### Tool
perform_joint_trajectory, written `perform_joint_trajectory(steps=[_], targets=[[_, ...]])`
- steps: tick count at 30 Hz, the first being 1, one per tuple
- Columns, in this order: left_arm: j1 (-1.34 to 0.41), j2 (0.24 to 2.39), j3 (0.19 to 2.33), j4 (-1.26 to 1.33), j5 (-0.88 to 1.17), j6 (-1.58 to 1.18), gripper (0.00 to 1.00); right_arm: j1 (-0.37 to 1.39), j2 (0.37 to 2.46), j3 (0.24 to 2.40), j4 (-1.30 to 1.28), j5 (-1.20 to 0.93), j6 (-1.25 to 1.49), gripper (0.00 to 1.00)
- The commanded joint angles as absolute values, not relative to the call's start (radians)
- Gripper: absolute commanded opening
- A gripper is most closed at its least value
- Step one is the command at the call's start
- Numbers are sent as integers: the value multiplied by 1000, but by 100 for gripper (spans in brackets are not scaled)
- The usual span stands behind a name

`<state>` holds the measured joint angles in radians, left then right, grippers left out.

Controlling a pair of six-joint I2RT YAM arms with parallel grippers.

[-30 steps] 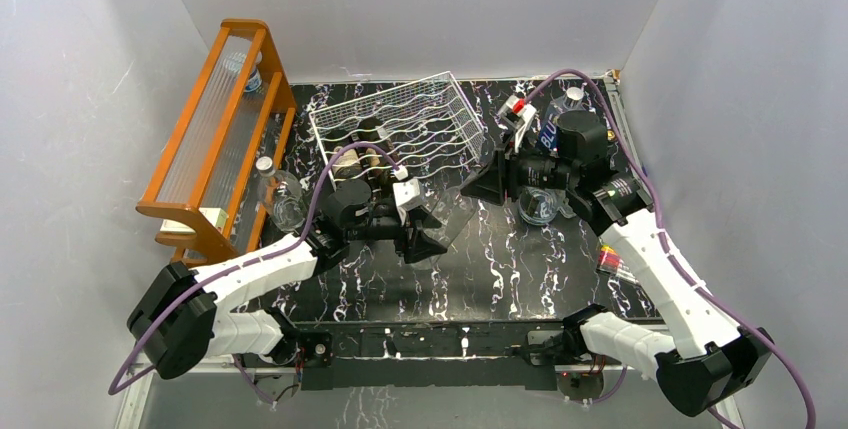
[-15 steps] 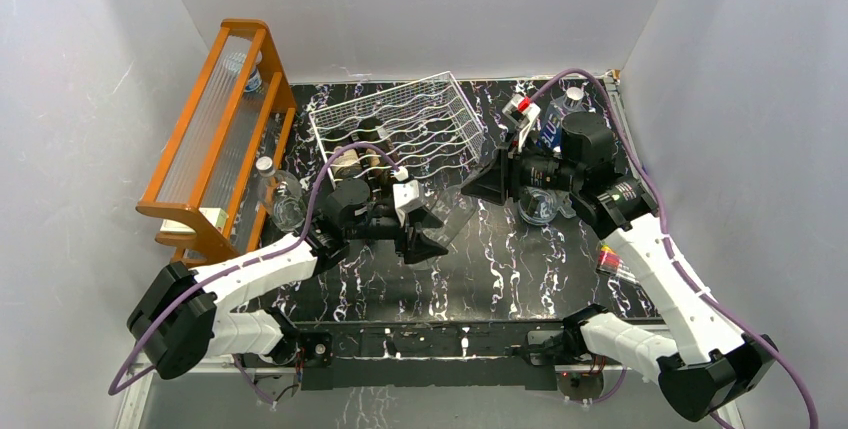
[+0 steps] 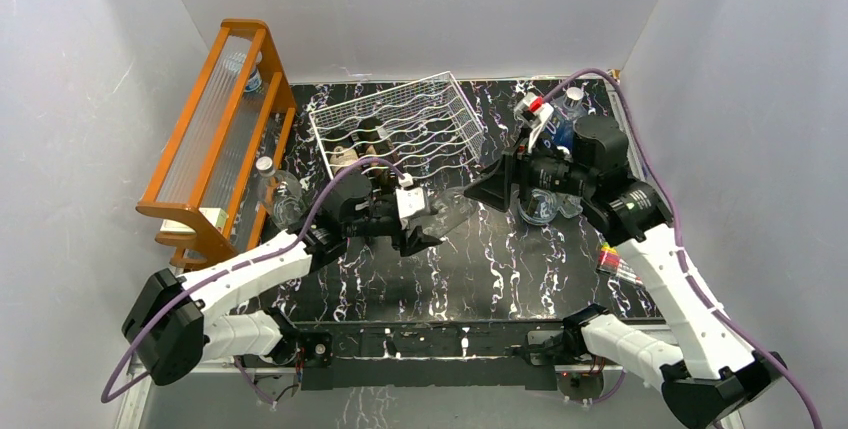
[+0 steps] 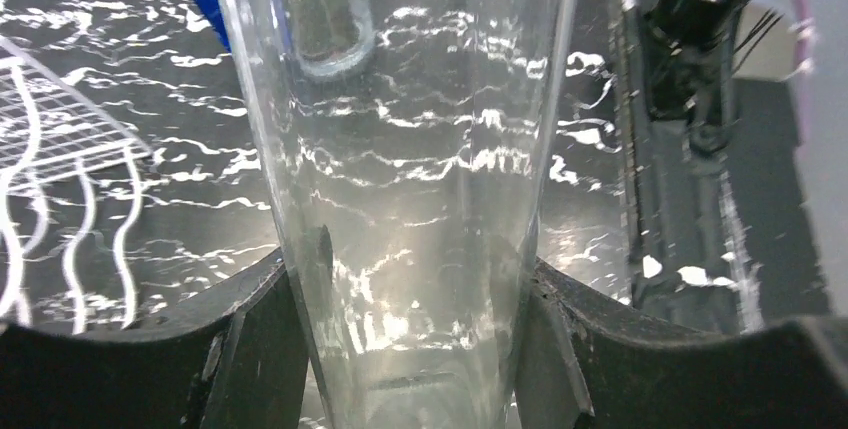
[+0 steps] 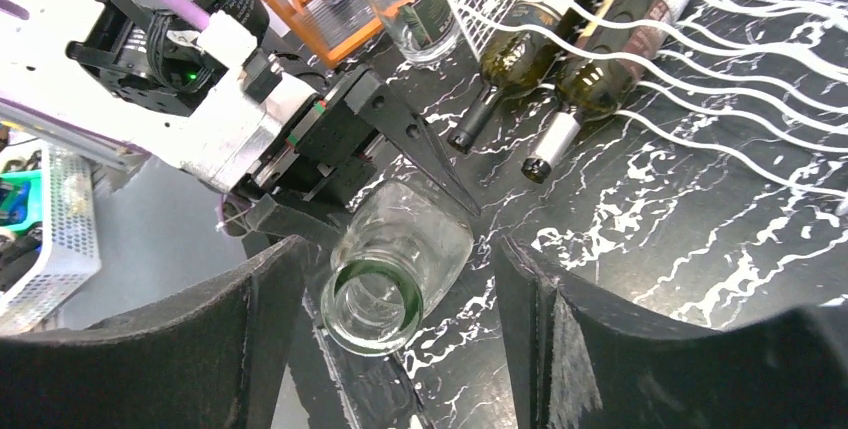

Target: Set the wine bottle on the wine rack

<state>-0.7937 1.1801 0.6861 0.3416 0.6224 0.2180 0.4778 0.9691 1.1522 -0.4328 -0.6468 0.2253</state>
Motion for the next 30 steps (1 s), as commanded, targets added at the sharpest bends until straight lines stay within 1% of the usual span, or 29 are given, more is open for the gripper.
perform_joint_trajectory(steps=[1, 3, 10, 11, 12, 13, 14, 17, 18, 21, 22, 24, 30], targets=[[-797, 1117, 814, 238, 546, 545, 0, 476, 936, 1261, -502, -558, 189, 80], [-798, 1117, 845, 191, 494, 644, 0, 477, 948, 1301, -558, -539, 170, 81], [-799, 1128, 885, 195, 374, 930, 0, 477, 1034, 1434, -716, -533, 101, 84], [-799, 1131, 891, 186, 356, 954, 0, 477, 1046, 1454, -741, -499, 79, 83], [-806, 1130, 869, 195, 309, 1040, 0, 477, 1074, 1518, -816, -336, 21, 83], [-812, 1130, 837, 240, 284, 1091, 0, 477, 1106, 1537, -845, -378, 7, 83], [-818, 1137, 831, 255, 265, 1127, 0, 477, 1122, 1537, -854, -432, 3, 83], [-829, 1174, 829, 315, 206, 1172, 0, 476, 1151, 1511, -842, -484, 14, 82], [-836, 1208, 830, 327, 203, 1211, 0, 482, 1170, 1479, -845, -507, 17, 83], [-851, 1240, 839, 338, 194, 1263, 0, 509, 1187, 1434, -841, -511, 28, 85], [-854, 1252, 840, 351, 193, 1292, 0, 544, 1187, 1402, -833, -510, 18, 85], [-860, 1263, 848, 364, 200, 1315, 0, 593, 1200, 1363, -822, -433, 18, 86], [-868, 1266, 853, 372, 212, 1331, 0, 616, 1240, 1312, -782, -407, 48, 86]])
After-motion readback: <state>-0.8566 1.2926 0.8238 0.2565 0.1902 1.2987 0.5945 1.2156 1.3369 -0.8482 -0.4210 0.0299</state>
